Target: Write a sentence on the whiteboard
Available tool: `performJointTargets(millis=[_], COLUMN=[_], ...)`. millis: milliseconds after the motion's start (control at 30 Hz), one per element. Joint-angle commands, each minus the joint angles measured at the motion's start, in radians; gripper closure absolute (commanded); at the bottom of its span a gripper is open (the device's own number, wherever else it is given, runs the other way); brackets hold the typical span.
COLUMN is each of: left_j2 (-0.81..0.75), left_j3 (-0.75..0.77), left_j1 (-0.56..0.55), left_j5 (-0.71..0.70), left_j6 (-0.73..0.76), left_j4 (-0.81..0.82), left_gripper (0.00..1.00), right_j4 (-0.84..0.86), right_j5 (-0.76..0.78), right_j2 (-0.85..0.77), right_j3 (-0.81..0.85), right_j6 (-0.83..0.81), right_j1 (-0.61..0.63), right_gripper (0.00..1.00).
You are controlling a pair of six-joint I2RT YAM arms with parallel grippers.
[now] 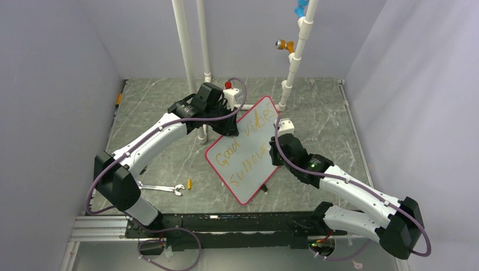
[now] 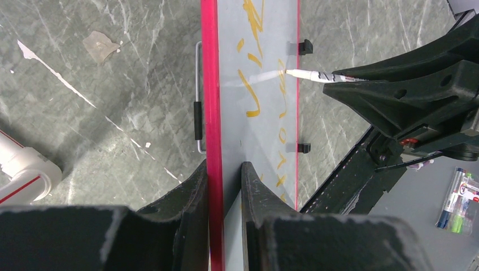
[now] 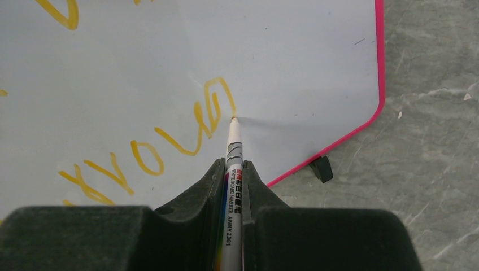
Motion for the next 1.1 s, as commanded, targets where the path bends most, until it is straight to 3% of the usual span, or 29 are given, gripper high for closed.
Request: performJointTargets(millis=[0, 200, 633, 1067], left_j2=[-0.033, -0.026, -0.02, -0.015], left_j3=[-0.007, -0.003, -0.008, -0.007], left_j1=[-0.007, -0.007, -0.006, -0.007], left_j5=[-0.044, -0.05, -0.064, -0.068], left_j6=[0.066, 0.081, 0.105, 0.105], left_j4=[-0.003, -0.015, -0.033, -0.035], left_gripper=[1.0, 1.0, 1.0, 1.0], right_j4=[-0.015, 0.019, 0.134, 0.199], right_j5=[0.042, 0.086, -0.209, -0.32], right_j2=[-0.075, -0.151, -0.085, -0.006], right_j3=[0.005, 0.008, 0.011, 0.014], right_j6=[0.032, 0.033, 0.036, 0.037], right_j1=[-0.003, -0.028, -0.242, -0.279], right_gripper=[1.0, 1.0, 1.0, 1.0])
